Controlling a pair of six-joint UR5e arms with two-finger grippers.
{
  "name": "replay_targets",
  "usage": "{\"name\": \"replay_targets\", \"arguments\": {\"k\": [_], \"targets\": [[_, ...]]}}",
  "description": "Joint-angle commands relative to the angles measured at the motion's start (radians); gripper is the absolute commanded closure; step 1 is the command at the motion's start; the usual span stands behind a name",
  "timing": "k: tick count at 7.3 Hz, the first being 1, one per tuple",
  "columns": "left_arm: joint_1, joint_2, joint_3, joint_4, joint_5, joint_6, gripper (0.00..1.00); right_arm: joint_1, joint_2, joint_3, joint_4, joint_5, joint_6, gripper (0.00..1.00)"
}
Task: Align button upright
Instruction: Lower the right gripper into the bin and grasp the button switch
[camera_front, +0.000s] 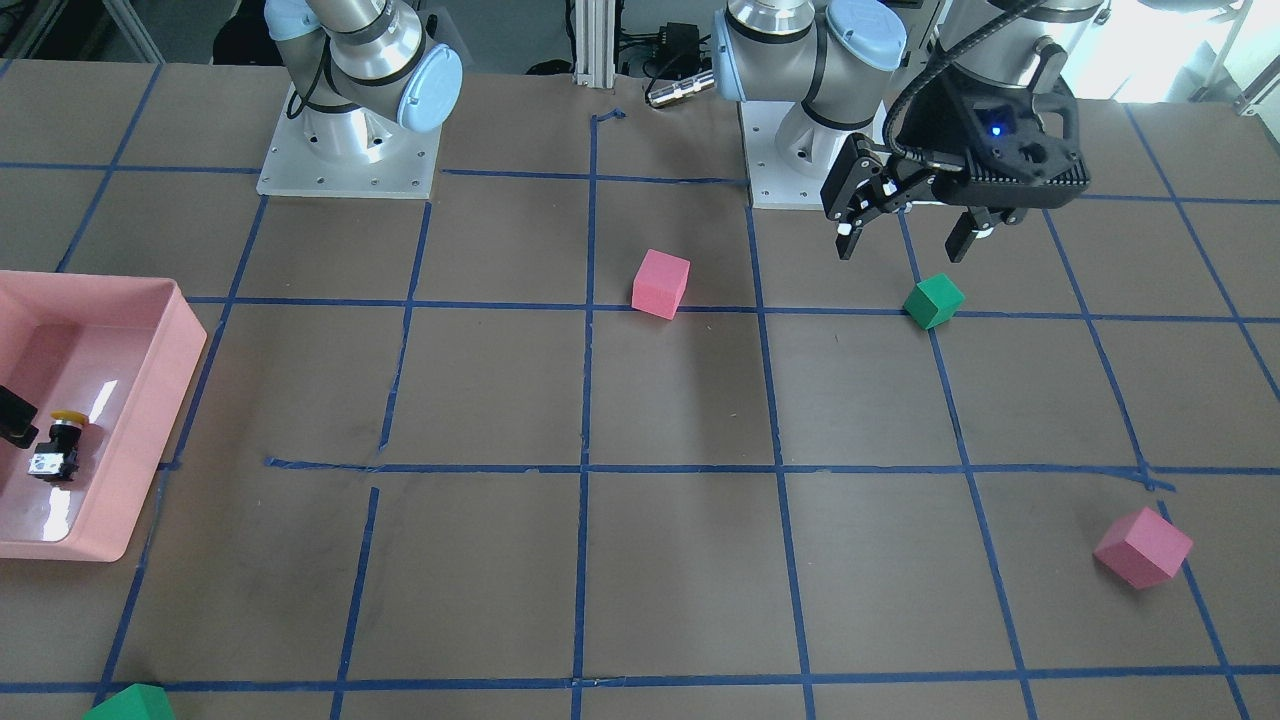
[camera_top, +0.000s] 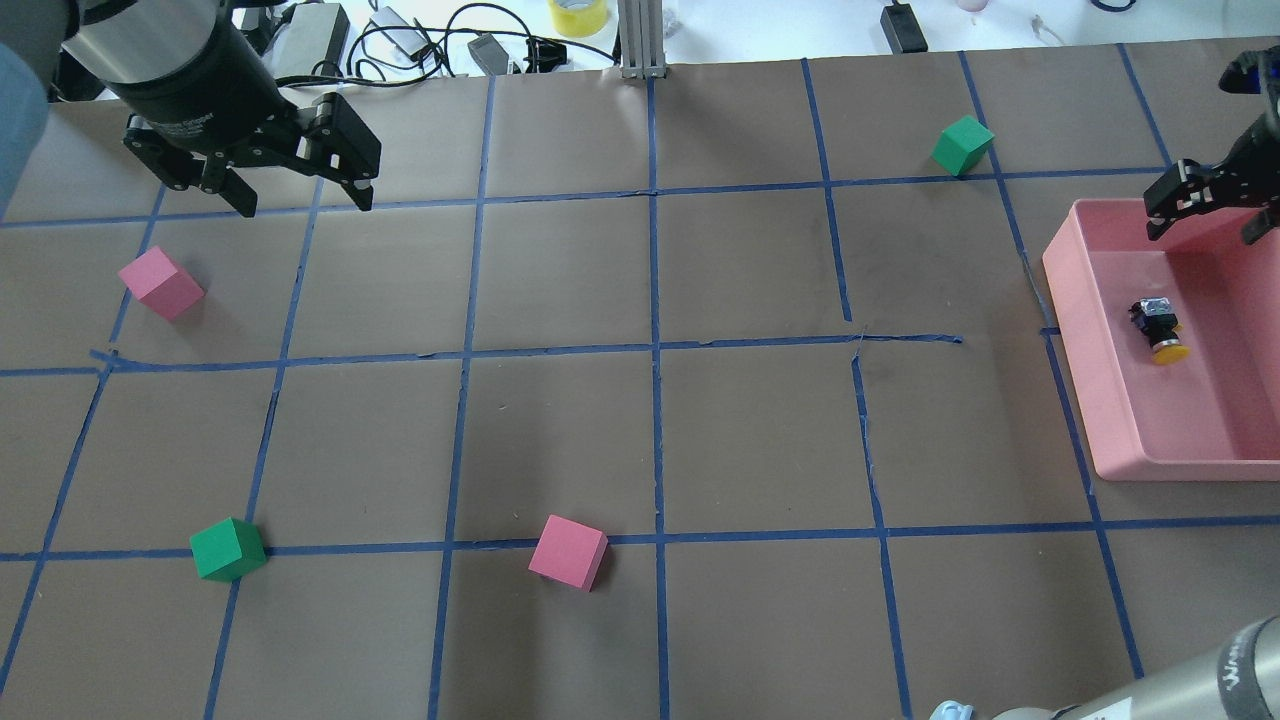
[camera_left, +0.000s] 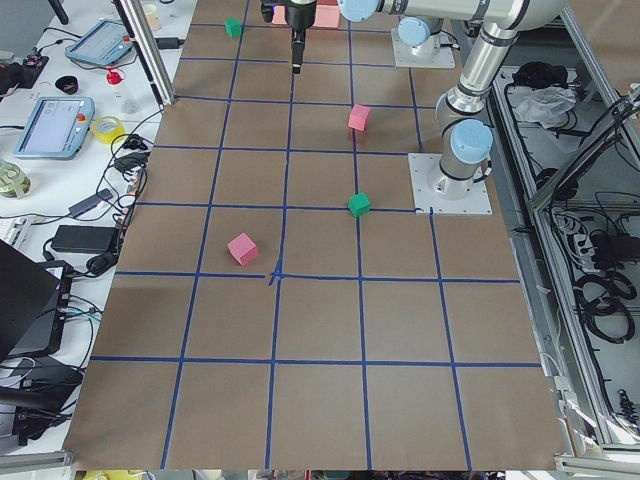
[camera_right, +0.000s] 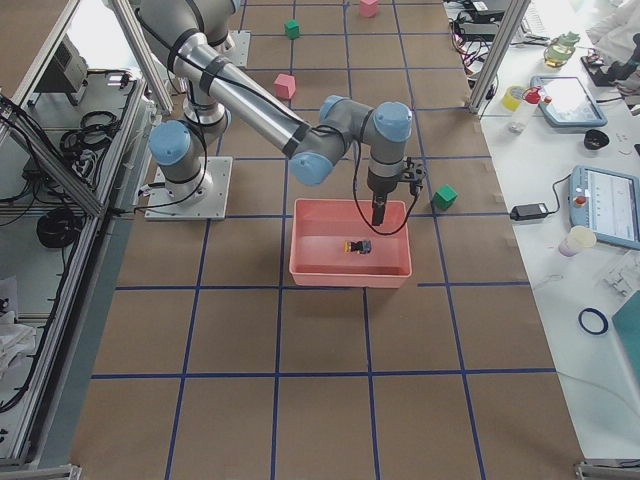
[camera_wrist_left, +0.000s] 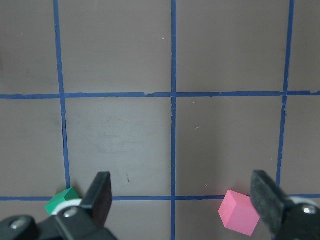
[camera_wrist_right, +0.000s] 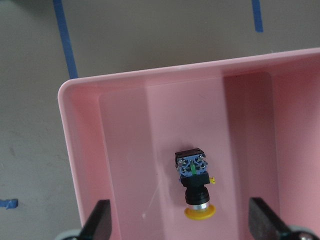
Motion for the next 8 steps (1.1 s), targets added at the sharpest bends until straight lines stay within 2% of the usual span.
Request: {"name": "replay_targets", "arguments": {"k": [1, 2, 4, 8], "targets": [[0.000, 0.000, 0.000, 0.000, 0.000, 0.000, 0.00, -0.013, 0.052, 0.008, -0.055, 0.012, -0.093, 0.03], [0.000, 0.000, 0.000, 0.000, 0.000, 0.000, 0.00, -0.013, 0.058, 0.016, -0.057, 0.021, -0.098, 0.02], [0.000, 0.000, 0.000, 0.000, 0.000, 0.000, 0.00, -0.037, 0.110, 0.037, -0.147, 0.026, -0.153, 0.02], [0.002, 0.000, 0.000, 0.000, 0.000, 0.000, 0.00, -0.044, 0.149, 0.040, -0.161, 0.050, -0.158, 0.01]]}}
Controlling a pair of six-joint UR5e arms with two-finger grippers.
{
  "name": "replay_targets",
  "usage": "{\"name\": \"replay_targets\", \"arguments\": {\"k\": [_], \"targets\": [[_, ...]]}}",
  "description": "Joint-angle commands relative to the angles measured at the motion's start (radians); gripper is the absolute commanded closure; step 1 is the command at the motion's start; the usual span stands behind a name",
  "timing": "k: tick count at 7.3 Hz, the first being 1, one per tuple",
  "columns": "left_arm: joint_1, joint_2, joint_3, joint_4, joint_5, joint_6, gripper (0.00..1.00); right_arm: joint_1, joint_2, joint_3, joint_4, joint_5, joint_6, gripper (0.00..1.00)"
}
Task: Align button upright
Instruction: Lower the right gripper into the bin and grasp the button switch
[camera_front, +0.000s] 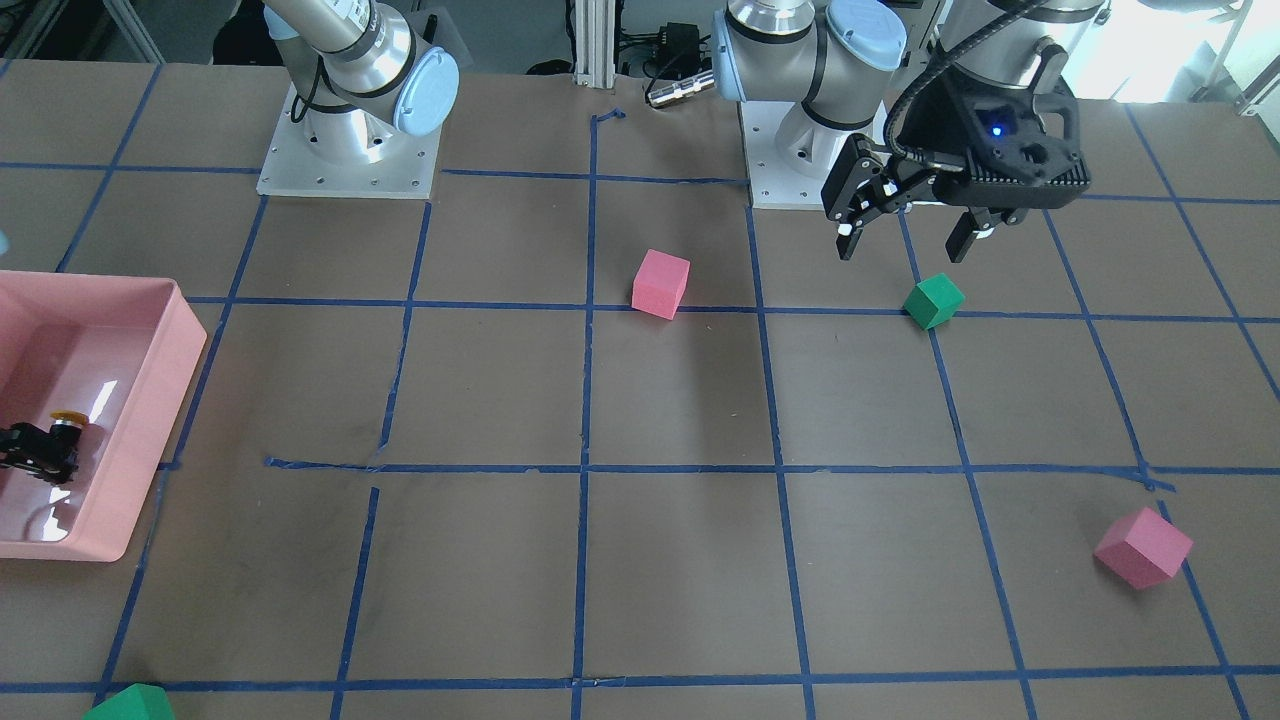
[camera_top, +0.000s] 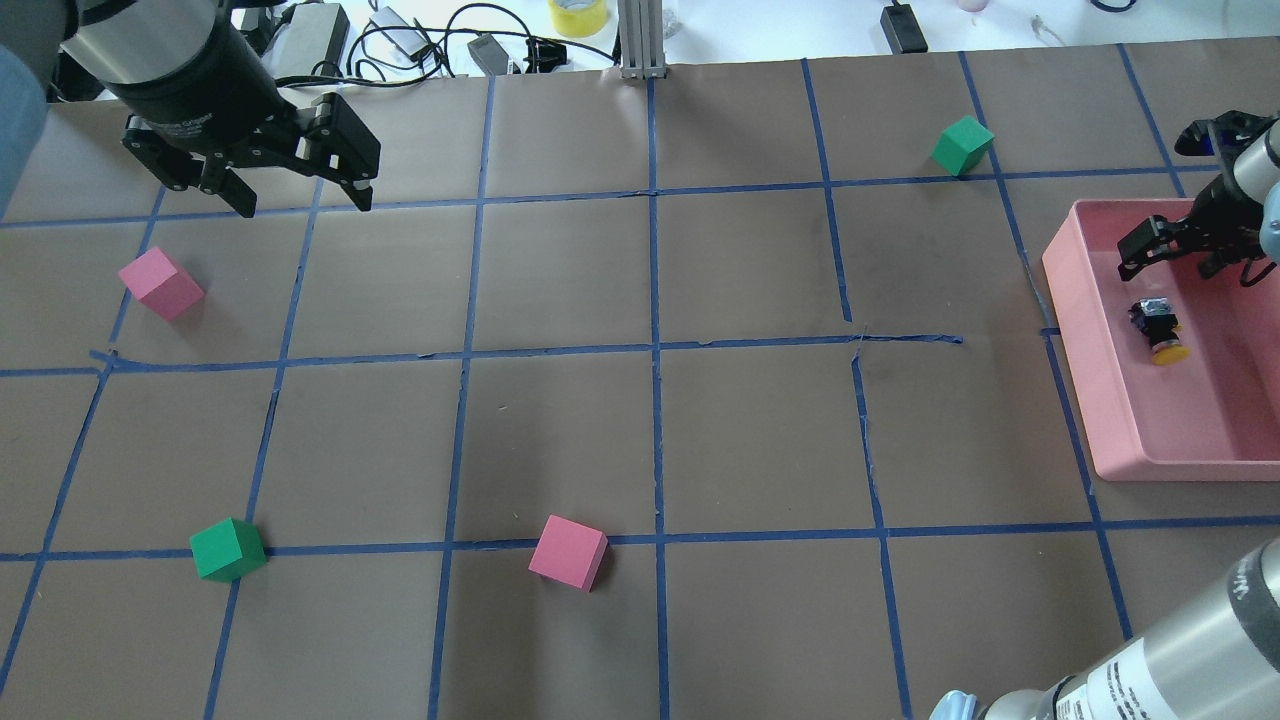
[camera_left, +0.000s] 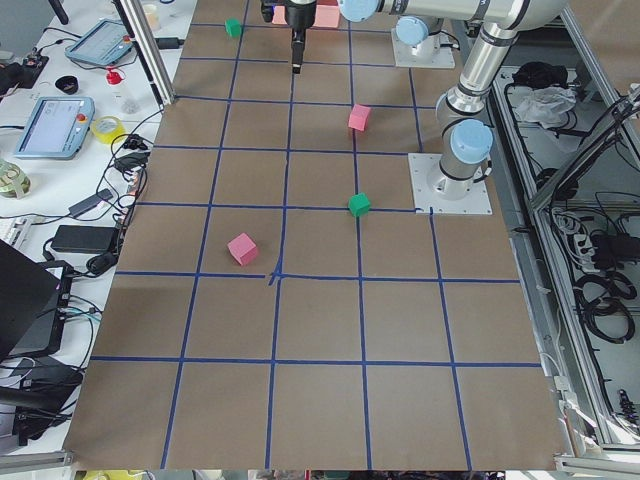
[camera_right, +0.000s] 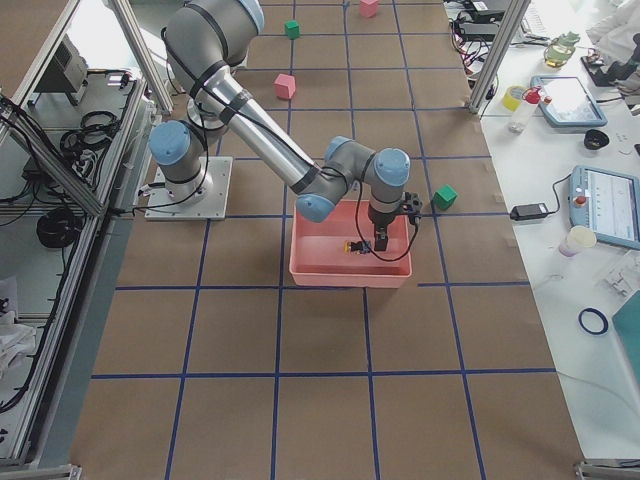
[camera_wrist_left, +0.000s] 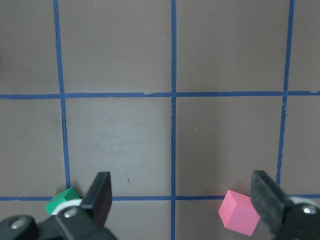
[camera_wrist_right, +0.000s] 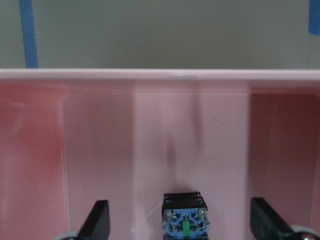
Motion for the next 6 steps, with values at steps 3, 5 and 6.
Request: {"name": "replay_targets", "arguments": {"k": [3, 5, 6], "targets": [[0.001, -0.002, 0.000, 0.000, -0.002, 0.000, 0.00, -0.013, 0.009, 0.002, 0.000, -0.001, -0.003, 0.01], [0.001, -0.002, 0.000, 0.000, -0.002, 0.000, 0.00, -0.013, 0.009, 0.019, 0.003, -0.001, -0.003, 0.01], [0.001, -0.002, 0.000, 0.000, -0.002, 0.000, 0.00, -0.013, 0.011, 0.035, 0.003, -0.010, -0.003, 0.01]]}}
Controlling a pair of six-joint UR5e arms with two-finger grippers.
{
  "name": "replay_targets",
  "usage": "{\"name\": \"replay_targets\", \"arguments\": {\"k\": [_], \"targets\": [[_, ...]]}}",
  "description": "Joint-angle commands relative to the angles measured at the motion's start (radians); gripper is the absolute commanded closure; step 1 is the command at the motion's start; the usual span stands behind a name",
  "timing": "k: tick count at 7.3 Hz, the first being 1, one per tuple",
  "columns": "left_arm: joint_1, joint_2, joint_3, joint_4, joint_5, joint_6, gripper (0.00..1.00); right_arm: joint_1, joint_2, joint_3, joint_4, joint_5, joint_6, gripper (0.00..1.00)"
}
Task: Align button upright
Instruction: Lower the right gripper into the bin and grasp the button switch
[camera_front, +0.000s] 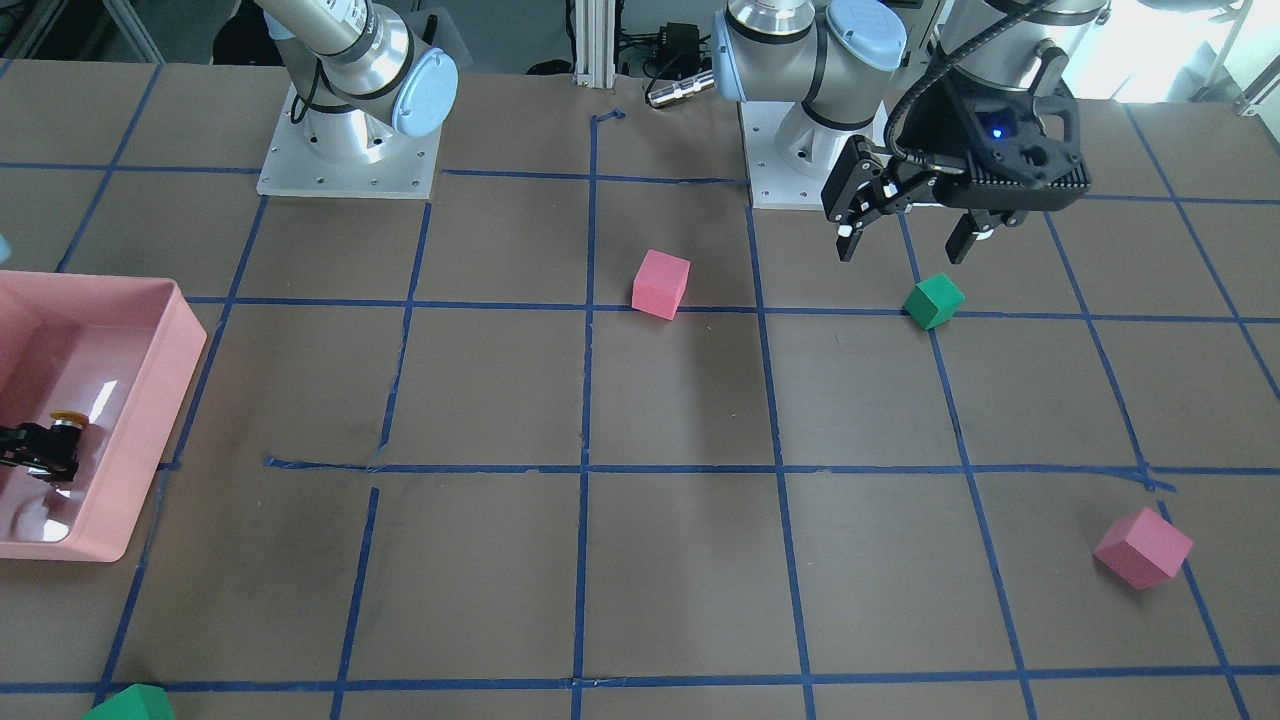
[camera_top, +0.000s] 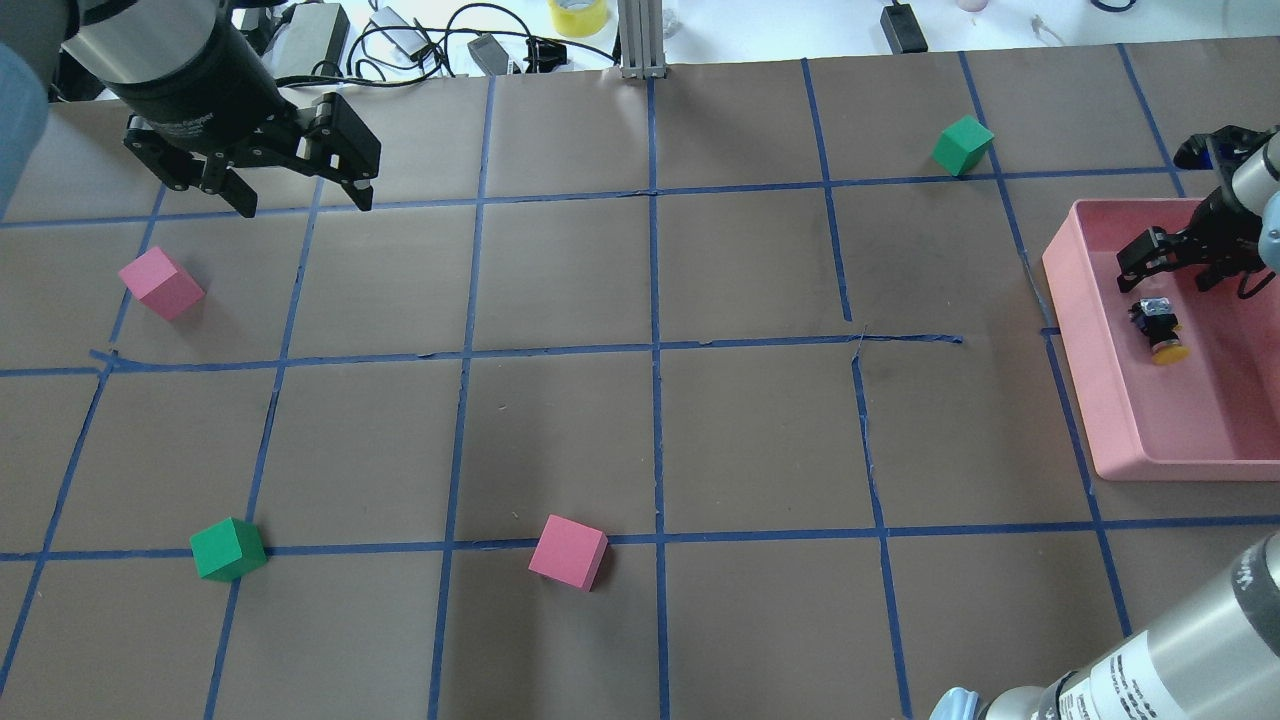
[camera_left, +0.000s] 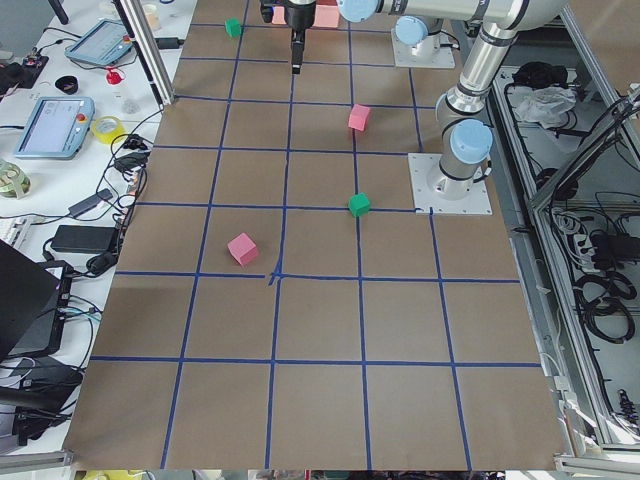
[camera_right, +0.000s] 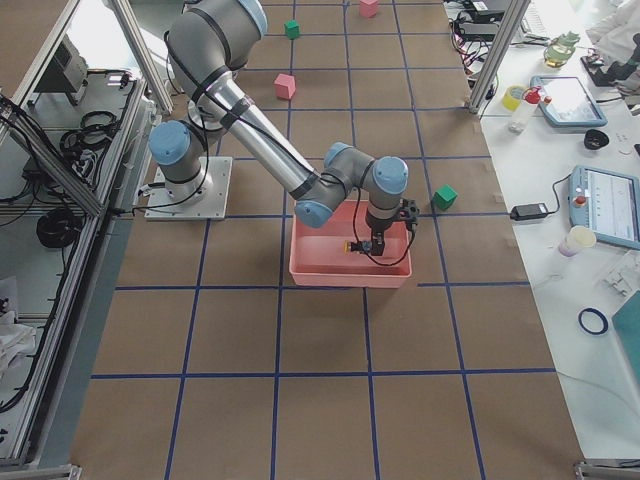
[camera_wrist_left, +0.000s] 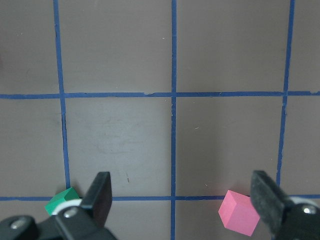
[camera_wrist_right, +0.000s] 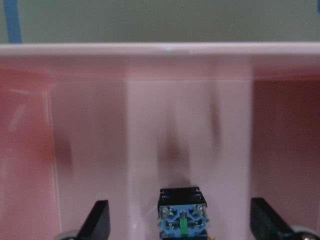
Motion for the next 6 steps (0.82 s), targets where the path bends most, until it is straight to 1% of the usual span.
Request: {"name": "replay_targets", "arguments": {"k": [1, 5, 6], "targets": [[-0.002, 0.000, 0.000, 0.000, 0.000, 0.000, 0.00, -0.008, 0.000, 0.026, 0.000, -0.009, 0.000, 0.01], [-0.002, 0.000, 0.000, 0.000, 0.000, 0.000, 0.00, -0.022, 0.001, 0.031, -0.001, -0.004, -0.003, 0.01], [-0.002, -0.002, 0.000, 0.000, -0.003, -0.003, 0.00, -0.022, 0.001, 0.029, -0.001, 0.000, -0.002, 0.04]]}}
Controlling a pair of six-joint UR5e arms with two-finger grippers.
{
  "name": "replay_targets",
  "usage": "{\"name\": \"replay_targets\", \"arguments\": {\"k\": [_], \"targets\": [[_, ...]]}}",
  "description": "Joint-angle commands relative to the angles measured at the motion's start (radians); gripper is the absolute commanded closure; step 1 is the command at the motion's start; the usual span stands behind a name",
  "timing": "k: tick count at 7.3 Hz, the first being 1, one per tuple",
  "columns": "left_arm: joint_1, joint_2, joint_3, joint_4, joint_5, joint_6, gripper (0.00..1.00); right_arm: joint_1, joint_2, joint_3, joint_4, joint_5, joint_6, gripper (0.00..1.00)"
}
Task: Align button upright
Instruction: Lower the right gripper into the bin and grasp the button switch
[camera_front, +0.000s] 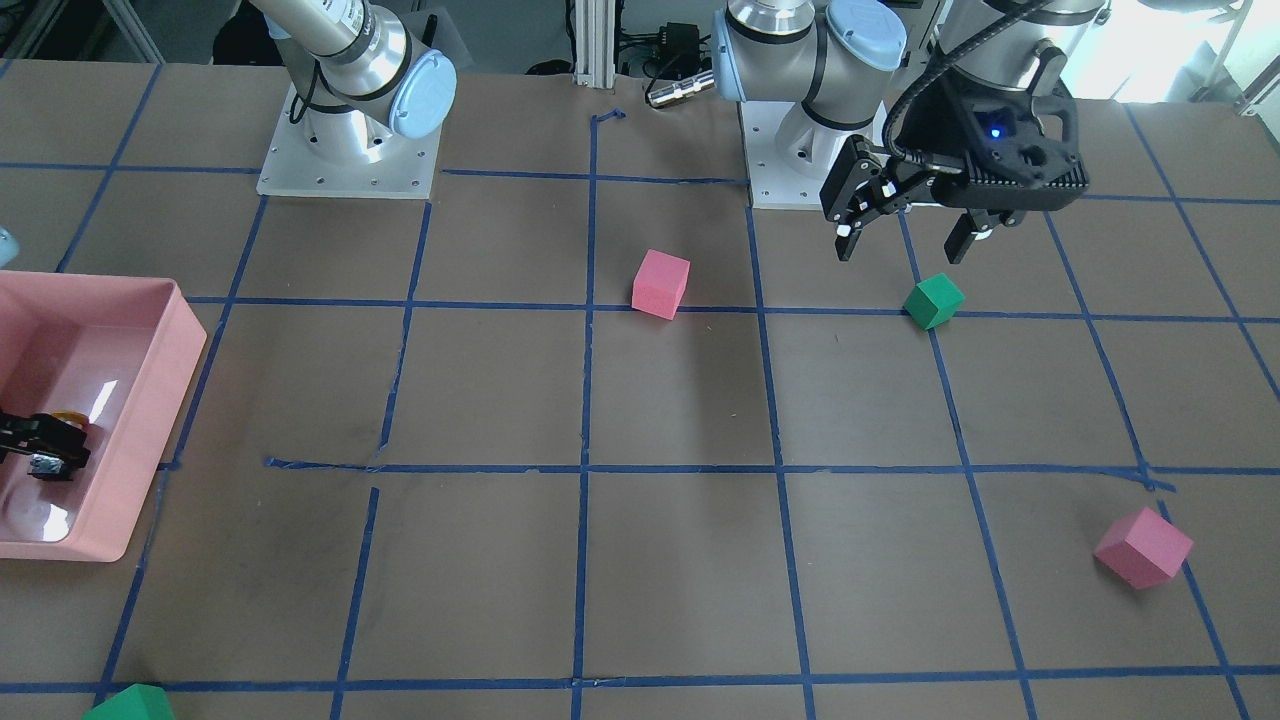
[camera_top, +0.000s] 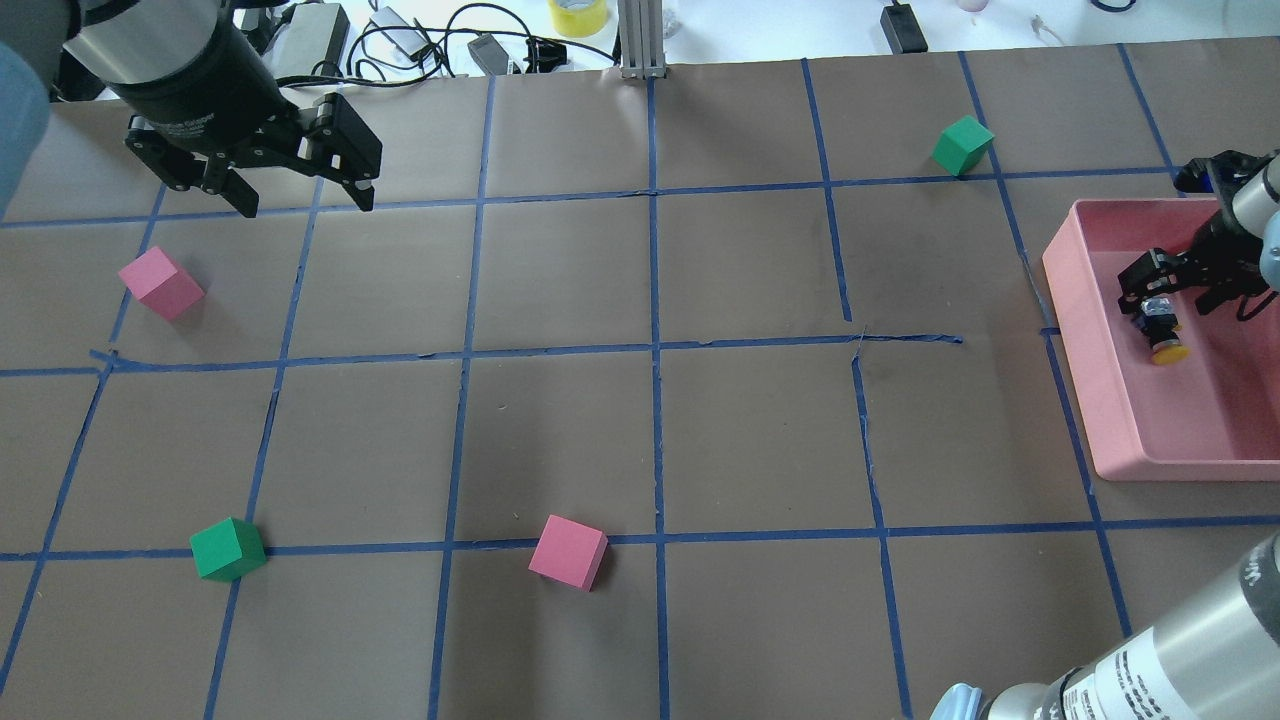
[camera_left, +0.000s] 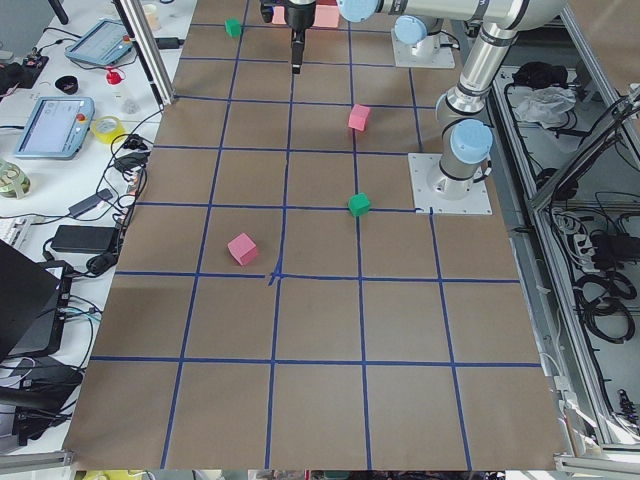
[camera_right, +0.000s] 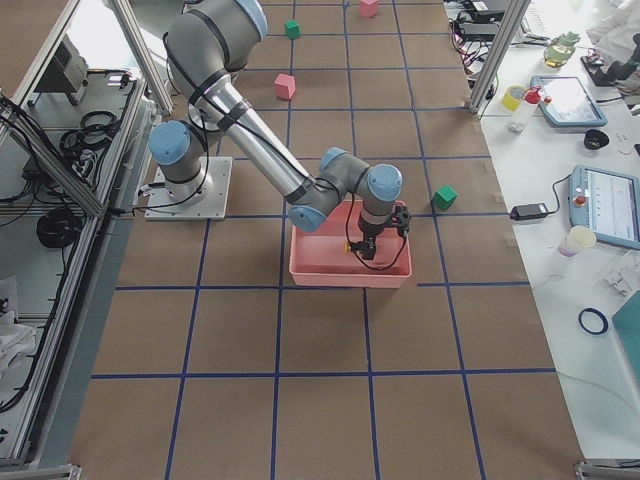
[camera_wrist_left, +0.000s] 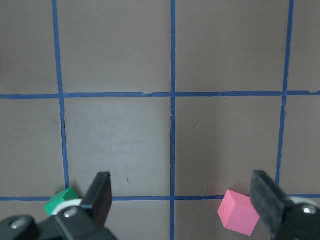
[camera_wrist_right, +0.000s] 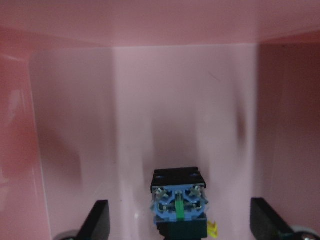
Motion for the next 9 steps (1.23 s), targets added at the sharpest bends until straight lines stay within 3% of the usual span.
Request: {"name": "replay_targets", "arguments": {"k": [1, 2, 3, 4, 5, 9], "targets": [[0.001, 0.000, 0.000, 0.000, 0.003, -0.001, 0.00, -0.001, -0.001, 0.000, -0.001, -0.005, 0.000, 0.21], [0.001, 0.000, 0.000, 0.000, 0.001, 0.001, 0.00, -0.001, -0.001, 0.000, 0.002, -0.009, 0.000, 0.38], [0.001, 0.000, 0.000, 0.000, 0.001, 0.001, 0.00, -0.001, -0.003, 0.000, 0.004, -0.007, -0.008, 0.63], [0.001, 0.000, 0.000, 0.000, 0.000, 0.001, 0.00, -0.001, -0.003, 0.000, 0.006, -0.007, -0.017, 0.94], [0.001, 0.000, 0.000, 0.000, -0.002, 0.001, 0.00, -0.001, -0.004, 0.000, 0.006, -0.009, -0.019, 1.00], [0.000, 0.000, 0.000, 0.000, 0.000, 0.001, 0.00, 0.003, -0.104, -0.019, 0.102, -0.010, -0.019, 1.00]]}}
